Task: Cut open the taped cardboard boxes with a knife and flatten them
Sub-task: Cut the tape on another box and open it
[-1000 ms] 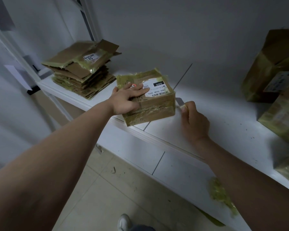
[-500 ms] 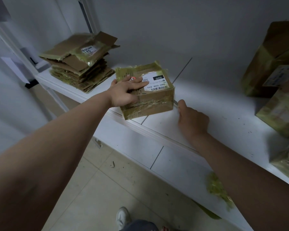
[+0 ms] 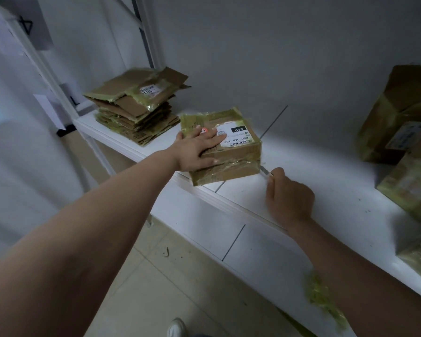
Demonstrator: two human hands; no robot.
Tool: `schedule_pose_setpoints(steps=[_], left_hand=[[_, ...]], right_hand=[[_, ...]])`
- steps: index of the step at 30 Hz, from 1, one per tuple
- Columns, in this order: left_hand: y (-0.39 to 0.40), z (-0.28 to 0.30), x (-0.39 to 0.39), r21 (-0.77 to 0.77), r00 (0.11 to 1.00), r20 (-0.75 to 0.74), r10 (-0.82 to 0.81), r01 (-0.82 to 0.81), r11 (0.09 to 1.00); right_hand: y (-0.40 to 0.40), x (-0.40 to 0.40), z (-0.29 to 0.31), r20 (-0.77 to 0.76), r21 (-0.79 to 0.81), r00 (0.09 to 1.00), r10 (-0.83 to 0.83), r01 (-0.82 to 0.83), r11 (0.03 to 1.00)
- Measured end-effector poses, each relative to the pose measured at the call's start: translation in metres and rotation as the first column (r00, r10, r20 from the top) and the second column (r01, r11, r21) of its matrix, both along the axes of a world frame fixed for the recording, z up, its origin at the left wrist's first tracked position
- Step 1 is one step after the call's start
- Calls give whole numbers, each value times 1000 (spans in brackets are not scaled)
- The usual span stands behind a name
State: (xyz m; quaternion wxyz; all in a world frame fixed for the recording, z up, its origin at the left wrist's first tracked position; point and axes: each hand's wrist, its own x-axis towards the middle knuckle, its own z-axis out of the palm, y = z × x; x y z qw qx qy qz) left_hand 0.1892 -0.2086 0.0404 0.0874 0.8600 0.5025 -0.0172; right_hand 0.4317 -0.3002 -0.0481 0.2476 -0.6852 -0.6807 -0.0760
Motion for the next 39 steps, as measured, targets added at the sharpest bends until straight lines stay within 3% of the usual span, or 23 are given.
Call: schedule_pose_setpoints(steps=[6,11,16,20,26,30,35,39], left_hand=[[-1,-5,4,110,999,-22,-28,30,994],[0,-8,1,152,999,-11,-33,34,988],[0,-7,-1,129,1000,2,-29,28,991],[0,-7,-1,124,1000,1,-29,29,992],[2,-6,12,132,999,-13,-43,44,990],[-1,-1,15,140,997,-38,-63,68,988],[-10,1,20,196,981,-185,-62,98,976],[-3,2,9,41,999,-15,-43,44,998]], right_hand=[[2,-8,4,-22,231,981,194,-184,955],[21,-33,15,-14,71,910,414,-412,908],[37,-45,25,8,-59,936,353,-352,934],[35,-46,25,160,10,895,416,-423,906],[9,-34,9,-34,-105,868,495,-495,862],[3,-33,9,-32,-167,868,496,-494,853],[-1,-36,15,-13,-227,879,477,-467,854],[15,-52,33,4,-265,874,486,-468,843]])
